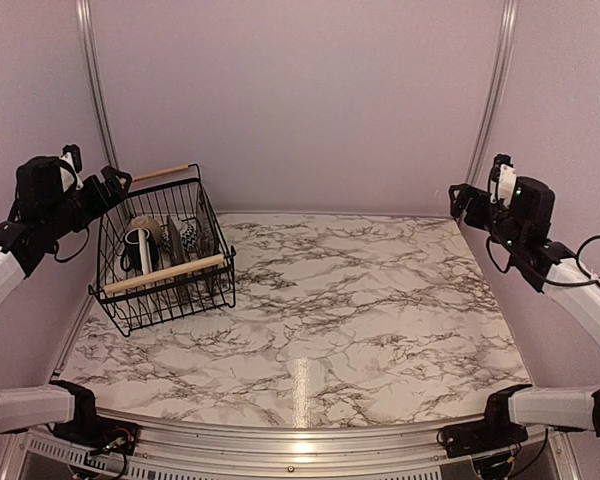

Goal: Unload the mixed dishes from the dish rack
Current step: Grab the plate from the dish rack, then pass from the left arm to the right, then place the plate in the corner of the board.

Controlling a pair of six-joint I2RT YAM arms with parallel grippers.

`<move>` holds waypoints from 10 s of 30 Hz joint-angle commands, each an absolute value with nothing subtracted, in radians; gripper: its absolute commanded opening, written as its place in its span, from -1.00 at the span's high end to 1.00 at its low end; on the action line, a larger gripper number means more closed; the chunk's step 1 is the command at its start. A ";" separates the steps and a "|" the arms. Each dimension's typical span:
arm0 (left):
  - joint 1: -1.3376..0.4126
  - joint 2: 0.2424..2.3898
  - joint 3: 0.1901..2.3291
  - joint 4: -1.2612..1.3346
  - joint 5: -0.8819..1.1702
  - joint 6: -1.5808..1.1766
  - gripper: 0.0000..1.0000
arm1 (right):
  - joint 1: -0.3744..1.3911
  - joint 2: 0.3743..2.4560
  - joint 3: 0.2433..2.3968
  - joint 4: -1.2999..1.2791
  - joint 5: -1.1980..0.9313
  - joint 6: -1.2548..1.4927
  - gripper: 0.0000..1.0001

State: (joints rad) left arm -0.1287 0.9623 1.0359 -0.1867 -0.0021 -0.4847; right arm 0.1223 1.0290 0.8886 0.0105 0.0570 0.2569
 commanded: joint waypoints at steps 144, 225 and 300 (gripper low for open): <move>-0.642 1.536 1.741 -0.205 -0.620 -0.484 1.00 | 0.454 1.285 0.990 0.025 0.076 0.230 -0.97; -0.781 1.467 1.614 -0.048 -0.446 -0.793 -0.94 | 1.022 1.871 1.405 0.873 0.871 -0.682 1.00; -0.767 1.539 1.510 -0.792 -0.354 -0.320 -0.97 | -0.159 1.540 0.821 0.111 -0.141 0.408 -0.97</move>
State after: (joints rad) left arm -0.7712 1.4902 1.4723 -0.7380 -0.3767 -0.3435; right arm -0.1608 1.6142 0.8394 0.1619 -0.2184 0.4904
